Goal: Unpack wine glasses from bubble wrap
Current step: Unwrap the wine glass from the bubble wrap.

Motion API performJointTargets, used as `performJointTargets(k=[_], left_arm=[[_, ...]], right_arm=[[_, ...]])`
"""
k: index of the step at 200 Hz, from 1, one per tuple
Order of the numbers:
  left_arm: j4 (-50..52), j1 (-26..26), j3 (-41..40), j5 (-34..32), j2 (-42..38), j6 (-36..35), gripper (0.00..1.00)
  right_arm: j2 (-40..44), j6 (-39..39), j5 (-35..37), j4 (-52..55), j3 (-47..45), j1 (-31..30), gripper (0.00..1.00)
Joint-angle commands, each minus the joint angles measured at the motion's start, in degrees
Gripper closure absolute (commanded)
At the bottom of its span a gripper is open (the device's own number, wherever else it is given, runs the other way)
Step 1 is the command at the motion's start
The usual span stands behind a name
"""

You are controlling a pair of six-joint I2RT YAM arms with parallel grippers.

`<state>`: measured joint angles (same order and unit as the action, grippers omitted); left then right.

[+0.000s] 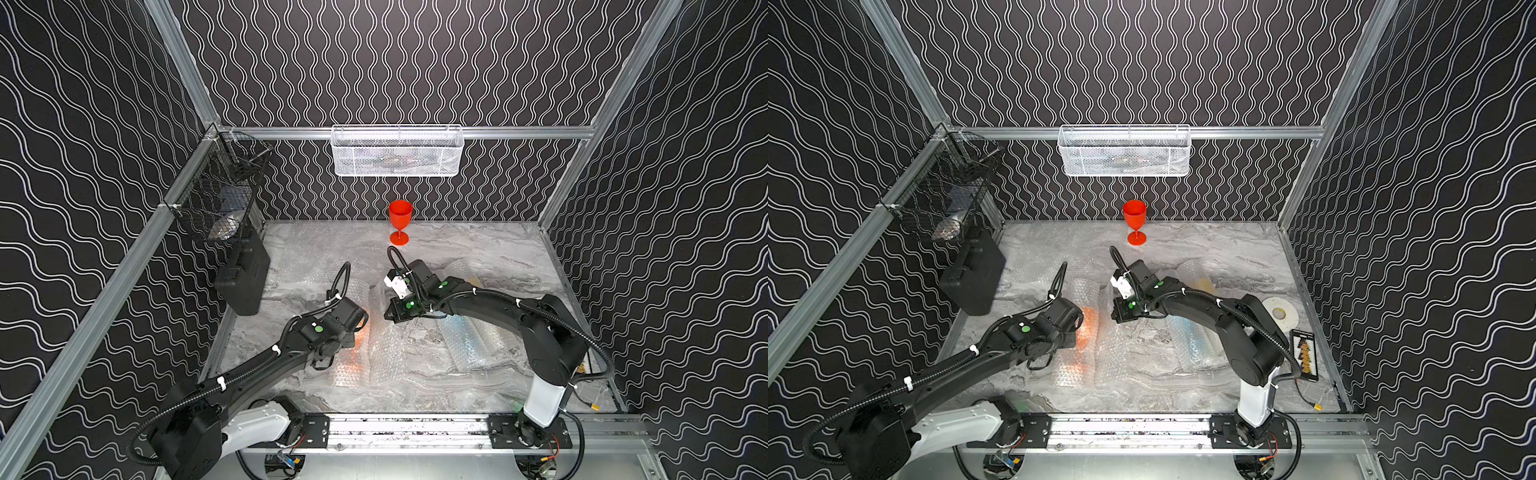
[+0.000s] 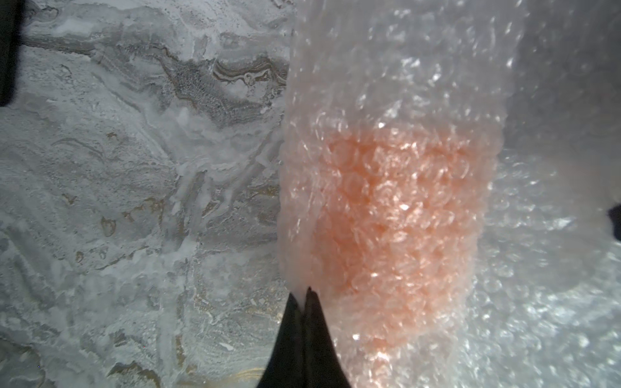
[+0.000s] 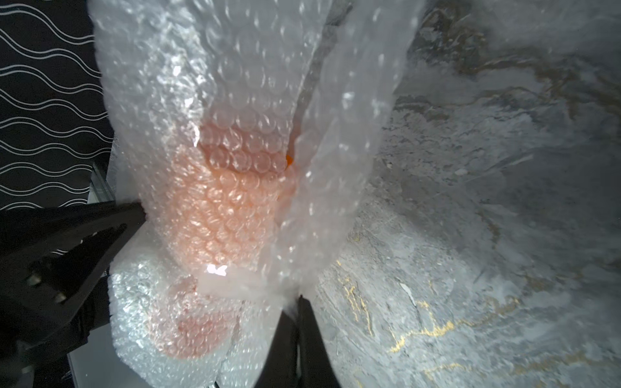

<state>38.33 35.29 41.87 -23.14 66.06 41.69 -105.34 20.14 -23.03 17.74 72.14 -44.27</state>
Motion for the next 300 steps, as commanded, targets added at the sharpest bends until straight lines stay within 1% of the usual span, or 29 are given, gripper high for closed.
performJointTargets(k=[1,8,19,28,68,93,113,133,143,160,182,194,206,211,228,234,249,266,300], left_arm=[[1.89,-0.51,-0.06,-2.07,1.12,1.76,1.0],[1.97,-0.7,-0.1,-2.29,1.5,1.69,1.0],[1.23,-1.02,-0.22,-2.05,1.8,1.15,0.9],[0.54,-1.48,-0.38,-1.56,2.16,0.53,0.86],[-0.68,-2.4,0.96,-0.49,2.38,-1.61,0.73],[1.27,-2.33,3.6,-1.41,2.17,-3.36,0.68],[1.36,-2.41,5.07,-0.29,0.94,-5.69,0.66],[2.99,-2.37,7.43,0.93,0.0,-6.57,0.63],[2.88,-2.42,8.17,3.03,-0.56,-7.16,0.61],[1.23,-2.38,7.87,7.97,-1.51,-7.69,0.55],[-1.61,-2.0,5.43,14.86,-3.18,-5.72,0.48],[-1.92,-0.87,4.72,16.52,-3.33,-4.83,0.45],[0.3,1.44,5.5,15.08,-2.64,-4.36,0.44],[1.73,2.54,6.09,13.69,-2.01,-4.15,0.4],[5.64,4.91,8.05,11.13,0.62,-3.99,0.38],[6.35,5.48,8.59,10.57,1.59,-4.04,0.35],[8.25,6.87,9.98,8.67,4.2,-3.9,0.34],[10.61,8.52,11.83,6.08,7.08,-3.64,0.34],[12.73,11.41,14.18,2.31,12.52,-3.65,0.35]], right_arm=[[-1.14,0.79,-0.96,-2.06,0.57,-0.2,0.94],[-1.57,0.65,-1.13,-1.48,1.0,-0.25,0.94],[-1.56,0.67,-1.14,-1.49,0.89,-0.29,0.94],[-1.28,0.94,-0.97,-2.34,0.03,-0.36,0.94],[-1.33,1.01,-0.72,-2.13,-0.42,-0.34,0.94],[-1.59,1.0,-0.6,-1.98,-0.15,-0.35,0.93],[-1.54,1.08,-0.54,-2.3,-0.36,-0.38,0.94],[-2.09,1.15,-0.28,-2.29,-0.37,-0.29,0.93],[-2.19,1.0,0.21,-1.4,0.14,-0.29,0.93],[-1.46,2.18,1.26,-3.31,-1.3,-0.29,0.93],[-1.88,2.76,0.71,-3.28,-0.9,-0.22,0.93],[-1.8,3.08,0.55,-3.9,-1.2,-0.29,0.93],[-1.69,3.5,0.7,-5.08,-1.97,-0.22,0.93],[-1.78,3.5,0.76,-5.15,-2.0,-0.21,0.93],[-2.17,2.91,0.7,-3.74,-1.06,-0.25,0.93],[-2.02,3.06,0.62,-4.19,-1.38,-0.22,0.93],[-1.8,3.5,0.49,-5.55,-2.26,-0.2,0.93],[-2.0,3.07,0.09,-4.31,-1.45,-0.27,0.93],[-1.25,3.2,0.66,-5.3,-2.56,-0.2,0.92]])
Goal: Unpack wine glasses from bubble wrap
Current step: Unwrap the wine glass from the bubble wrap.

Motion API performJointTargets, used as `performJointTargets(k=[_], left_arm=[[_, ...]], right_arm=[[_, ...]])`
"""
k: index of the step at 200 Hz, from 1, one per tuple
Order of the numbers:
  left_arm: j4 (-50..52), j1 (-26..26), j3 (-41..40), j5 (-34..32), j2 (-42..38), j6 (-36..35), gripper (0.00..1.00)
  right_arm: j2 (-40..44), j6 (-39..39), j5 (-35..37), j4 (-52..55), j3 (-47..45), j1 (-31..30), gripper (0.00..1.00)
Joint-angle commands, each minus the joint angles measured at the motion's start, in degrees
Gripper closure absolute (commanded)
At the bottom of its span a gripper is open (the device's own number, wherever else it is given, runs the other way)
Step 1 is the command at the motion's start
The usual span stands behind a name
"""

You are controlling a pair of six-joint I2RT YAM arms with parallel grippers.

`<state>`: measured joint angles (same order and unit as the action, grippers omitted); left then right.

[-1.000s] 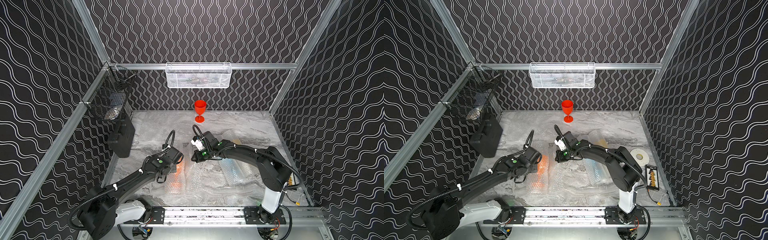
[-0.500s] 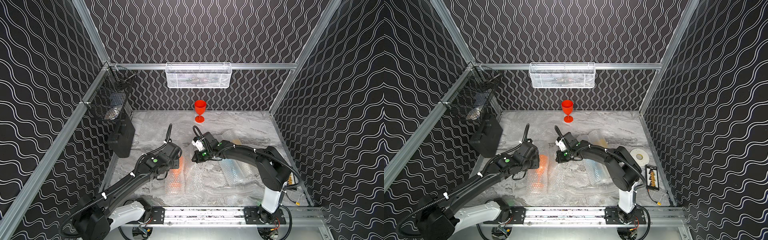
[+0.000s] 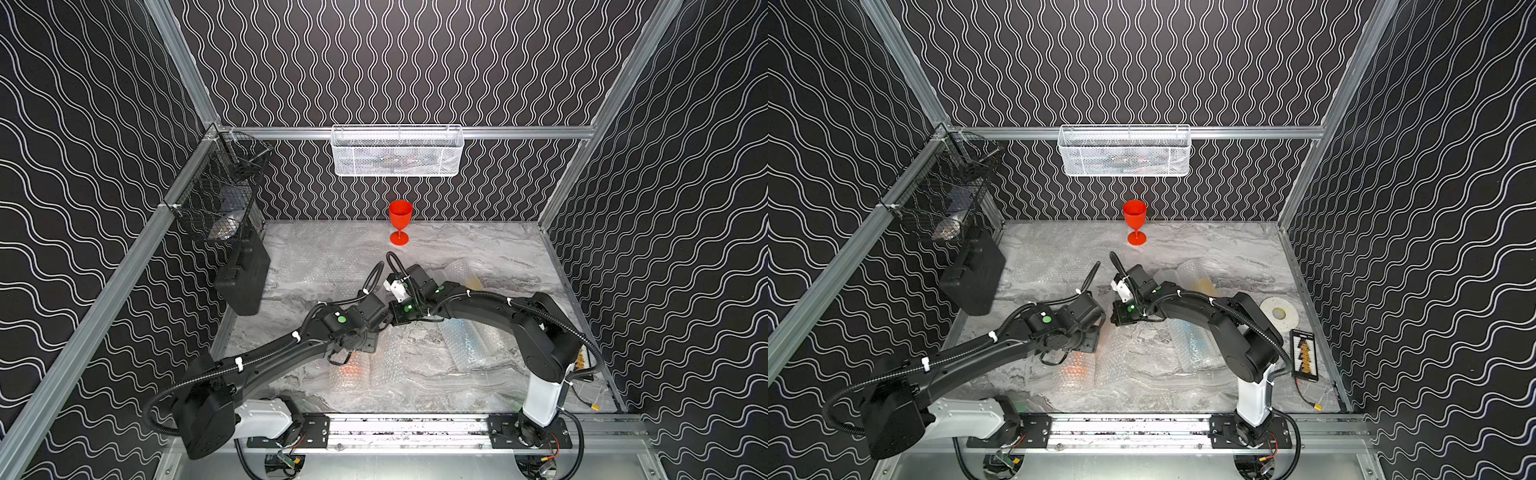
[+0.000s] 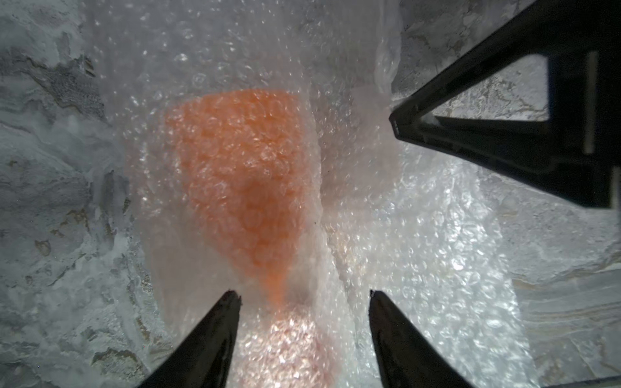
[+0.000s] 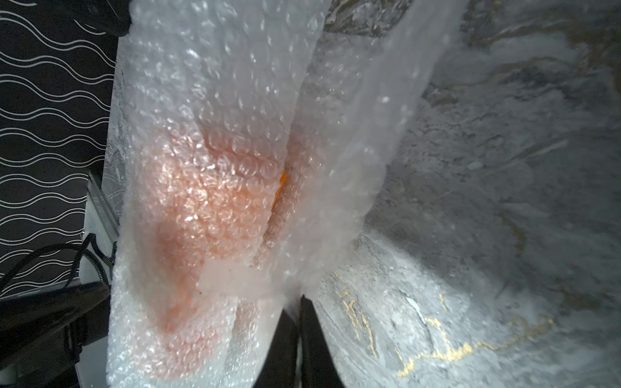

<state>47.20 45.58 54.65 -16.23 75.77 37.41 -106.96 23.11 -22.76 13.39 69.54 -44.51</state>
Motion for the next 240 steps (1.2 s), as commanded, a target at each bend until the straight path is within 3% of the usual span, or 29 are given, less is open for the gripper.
performJointTargets(k=[1,27,51,82,109,168,240], left_arm=[[3.81,1.15,1.41,-4.6,2.95,0.64,0.35],[0.97,1.44,-0.18,-3.18,5.12,0.87,0.41],[0.79,1.53,-1.23,-3.77,5.82,1.78,0.53],[3.19,1.53,-0.53,-6.85,5.9,2.79,0.83],[3.63,1.5,-0.45,-8.01,4.88,2.32,1.0],[7.19,0.1,-0.65,-12.42,2.85,4.12,1.0],[2.04,-12.13,-7.51,-5.43,-5.03,1.48,0.97]], right_arm=[[0.36,0.2,0.42,-0.75,0.1,0.04,0.92],[0.95,0.22,0.52,-1.52,-0.53,0.04,0.92],[0.68,-0.35,0.35,-0.26,0.16,0.11,0.92],[0.64,-0.13,0.32,-1.65,-0.62,0.2,0.92],[0.78,-0.02,0.25,-1.84,-0.87,0.3,0.92],[-0.06,-0.24,-0.06,-1.05,-0.2,0.52,0.92],[0.1,-0.04,-0.43,-1.82,-0.67,0.57,0.92]])
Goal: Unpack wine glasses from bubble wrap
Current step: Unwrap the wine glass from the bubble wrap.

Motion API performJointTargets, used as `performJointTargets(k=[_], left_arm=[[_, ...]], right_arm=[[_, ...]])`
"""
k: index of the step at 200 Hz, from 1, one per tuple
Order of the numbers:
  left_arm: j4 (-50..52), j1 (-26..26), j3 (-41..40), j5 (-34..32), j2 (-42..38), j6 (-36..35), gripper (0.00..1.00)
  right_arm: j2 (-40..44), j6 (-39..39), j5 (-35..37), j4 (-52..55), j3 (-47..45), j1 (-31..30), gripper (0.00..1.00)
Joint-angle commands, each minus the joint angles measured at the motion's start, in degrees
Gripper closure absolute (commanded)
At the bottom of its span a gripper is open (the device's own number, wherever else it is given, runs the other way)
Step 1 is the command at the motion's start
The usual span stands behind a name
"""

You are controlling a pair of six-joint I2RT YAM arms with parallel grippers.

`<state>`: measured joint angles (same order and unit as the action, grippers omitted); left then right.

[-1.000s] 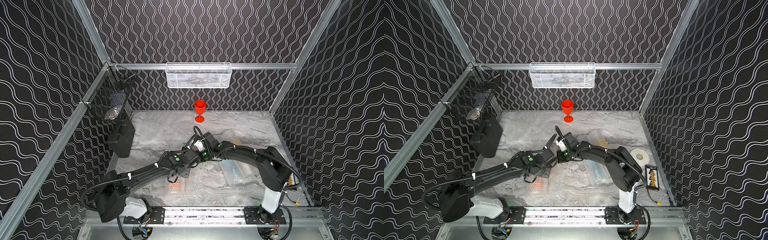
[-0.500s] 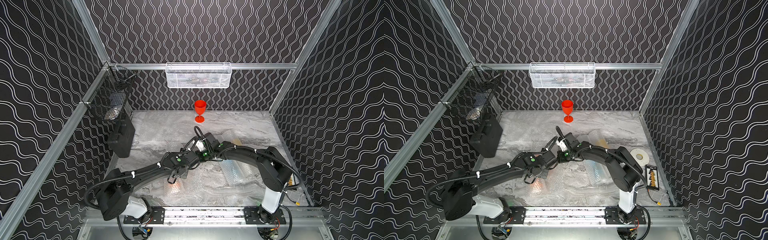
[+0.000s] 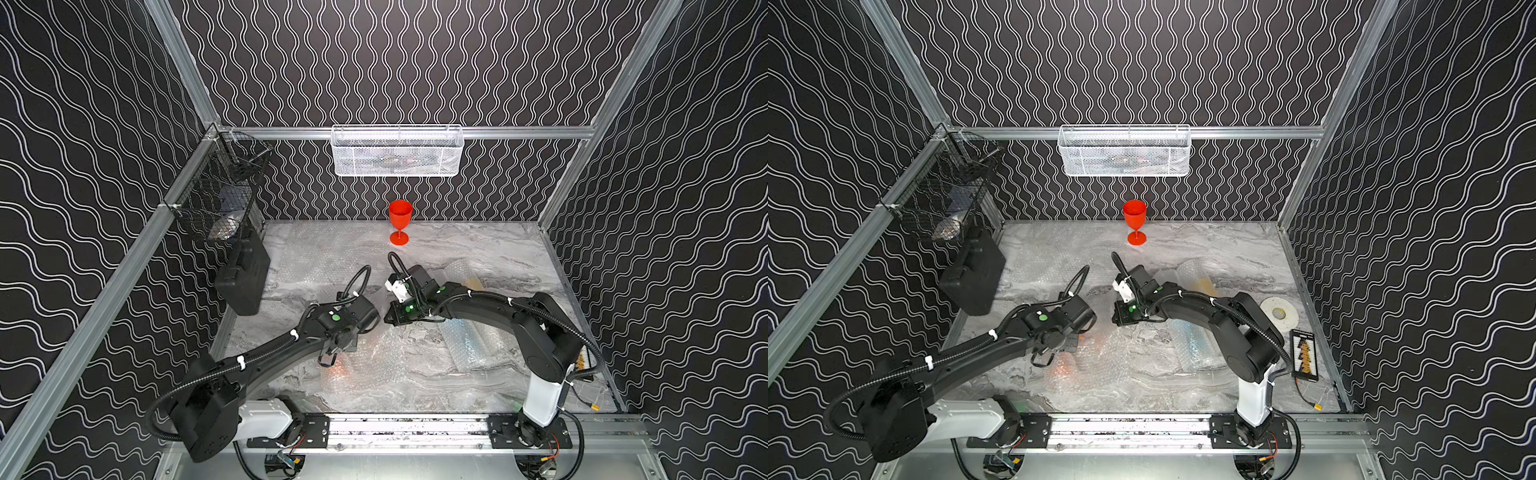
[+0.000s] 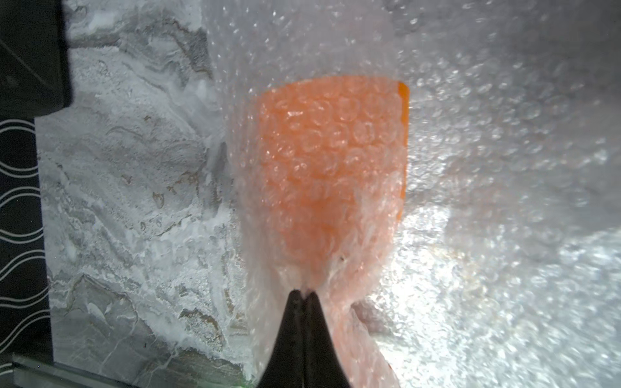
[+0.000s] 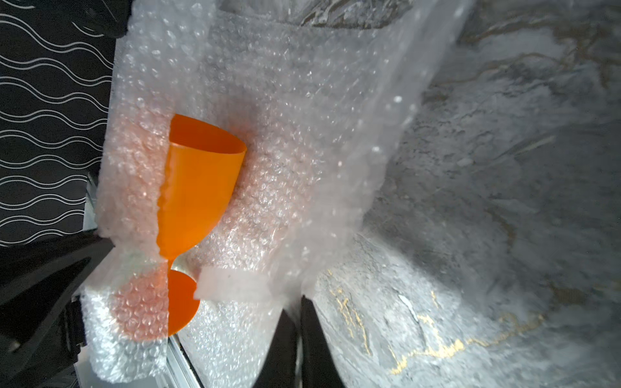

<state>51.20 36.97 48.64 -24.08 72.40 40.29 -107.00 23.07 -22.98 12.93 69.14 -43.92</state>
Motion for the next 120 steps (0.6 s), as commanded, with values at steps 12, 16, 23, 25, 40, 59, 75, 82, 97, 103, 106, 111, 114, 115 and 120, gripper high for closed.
performJointTargets(k=[12,16,23,25,40,59,75,82,97,103,106,111,114,115,120], left_arm=[[-1.95,-5.35,-2.03,2.31,-2.46,-1.34,0.98],[-2.02,-5.91,-2.18,2.14,-2.72,-1.32,0.99],[-2.39,-6.63,-2.45,2.07,-3.02,-1.33,1.0],[-2.46,-6.82,-2.49,2.03,-3.09,-1.29,1.0],[-2.08,-8.36,-2.76,0.43,-3.55,0.01,1.0],[-0.51,-9.94,-3.69,-3.45,-4.69,3.69,1.0],[-2.78,-12.18,-5.57,-2.28,-6.22,3.66,1.0],[-2.93,-13.66,-5.76,-1.67,-6.68,3.91,1.0],[-3.73,-16.63,-6.51,-0.22,-7.89,4.23,1.0],[-4.22,-17.78,-6.98,0.17,-8.39,4.23,1.0],[-4.57,-18.46,-7.25,0.5,-8.77,4.12,1.0],[-5.28,-19.57,-7.6,1.18,-9.13,3.86,1.0],[-5.66,-20.3,-7.85,1.6,-9.38,3.71,1.0],[-5.75,-20.55,-7.9,1.77,-9.43,3.64,1.0],[-6.13,-21.77,-8.15,2.52,-9.7,3.5,1.0]], right_arm=[[-0.43,-0.25,-0.6,-0.5,0.55,-0.02,0.92],[-0.56,-0.35,-0.72,-0.14,0.91,-0.03,0.92],[-0.51,-0.31,-0.83,-0.18,0.84,-0.03,0.92],[-0.45,-0.24,-0.84,-0.34,0.76,-0.02,0.92],[-0.43,0.63,-1.07,-2.07,0.01,-0.02,0.92],[-1.53,0.81,-2.1,-1.1,1.48,-0.03,0.92],[-1.71,1.72,-2.58,-2.41,1.57,-0.11,0.92],[-2.08,2.02,-2.84,-2.89,1.64,-0.11,0.92],[-3.63,1.86,-3.91,-1.56,3.59,-0.11,0.92],[-4.07,1.8,-4.25,-1.22,4.2,-0.18,0.92],[-4.21,1.87,-4.34,-1.23,4.36,-0.2,0.92],[-4.39,2.03,-4.35,-1.56,4.42,-0.2,0.92],[-4.48,2.18,-4.35,-1.81,4.49,-0.2,0.92],[-4.51,2.21,-4.35,-1.92,4.45,-0.2,0.92],[-4.74,2.39,-4.35,-2.3,4.53,-0.2,0.92]])
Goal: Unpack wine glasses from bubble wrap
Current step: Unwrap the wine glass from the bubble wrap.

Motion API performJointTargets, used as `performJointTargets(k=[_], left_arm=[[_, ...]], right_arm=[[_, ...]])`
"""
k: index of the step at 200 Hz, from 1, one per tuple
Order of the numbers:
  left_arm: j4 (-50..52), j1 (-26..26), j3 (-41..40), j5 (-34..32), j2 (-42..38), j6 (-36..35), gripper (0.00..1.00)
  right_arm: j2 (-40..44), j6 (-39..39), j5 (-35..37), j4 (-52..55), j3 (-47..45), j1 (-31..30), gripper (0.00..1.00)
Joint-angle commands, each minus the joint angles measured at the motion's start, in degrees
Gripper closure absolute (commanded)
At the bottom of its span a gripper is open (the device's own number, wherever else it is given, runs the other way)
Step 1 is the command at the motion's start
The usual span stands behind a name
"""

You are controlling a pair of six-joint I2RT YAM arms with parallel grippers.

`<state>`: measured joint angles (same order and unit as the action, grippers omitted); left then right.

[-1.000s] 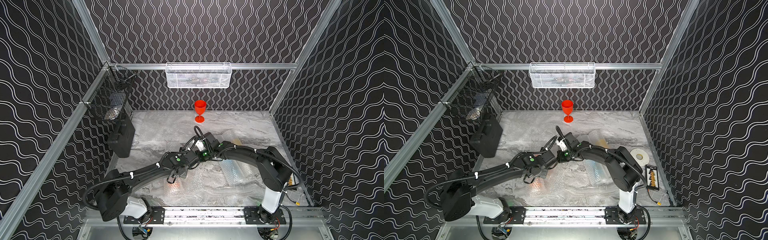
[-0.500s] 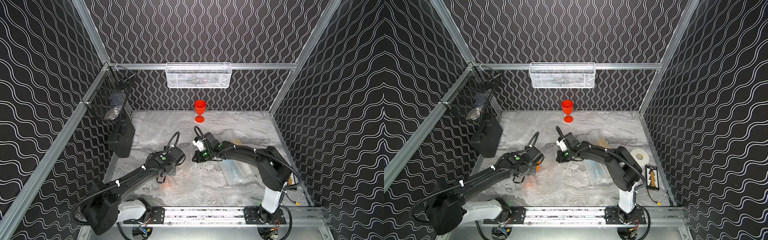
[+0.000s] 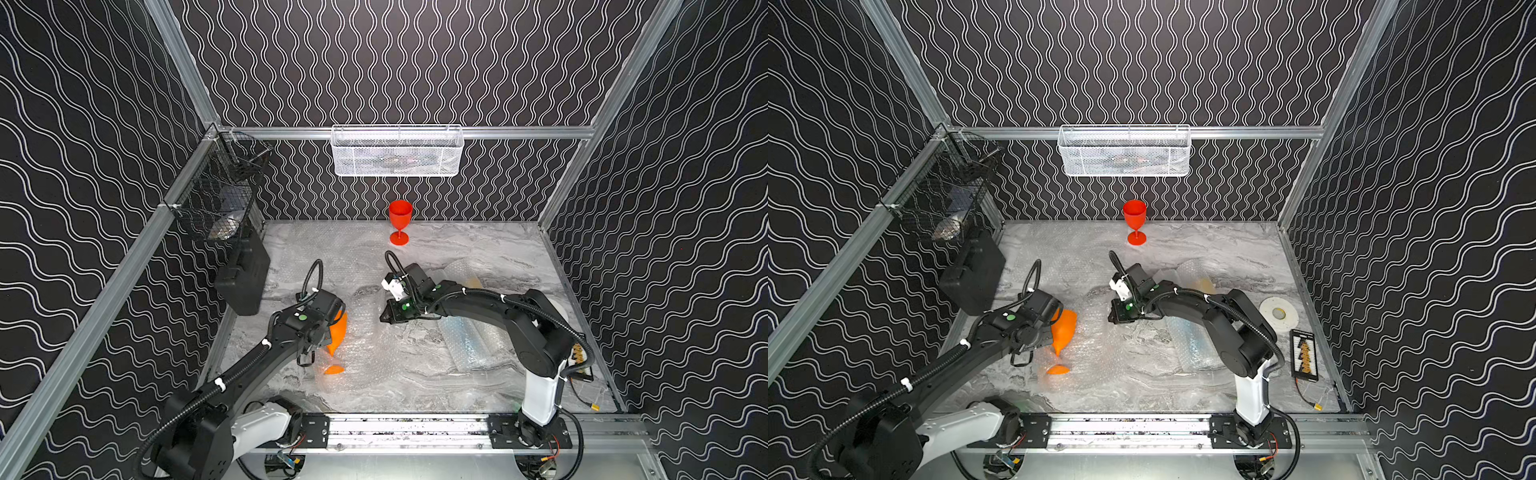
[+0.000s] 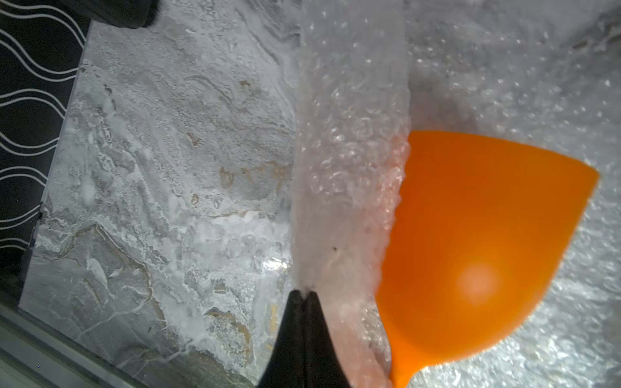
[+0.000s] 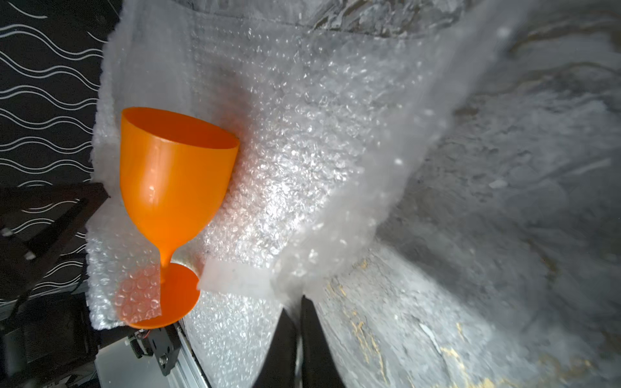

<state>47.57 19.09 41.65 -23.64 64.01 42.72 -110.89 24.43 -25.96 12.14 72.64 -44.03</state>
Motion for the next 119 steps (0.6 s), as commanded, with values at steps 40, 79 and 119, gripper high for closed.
performJointTargets(k=[40,79,119], left_arm=[[-5.71,-12.39,-2.35,6.66,-2.22,-0.86,1.0],[-9.08,-19.64,-4.11,10.88,-2.41,-1.78,1.0],[-12.16,-27.36,-5.8,14.48,-1.03,-1.84,1.0]], right_arm=[[-3.01,1.41,-2.17,-1.17,3.56,-0.27,0.92],[-3.89,1.63,-1.86,-0.9,4.79,-0.28,0.92],[-6.44,2.71,-3.36,-1.56,6.9,-0.37,0.92]])
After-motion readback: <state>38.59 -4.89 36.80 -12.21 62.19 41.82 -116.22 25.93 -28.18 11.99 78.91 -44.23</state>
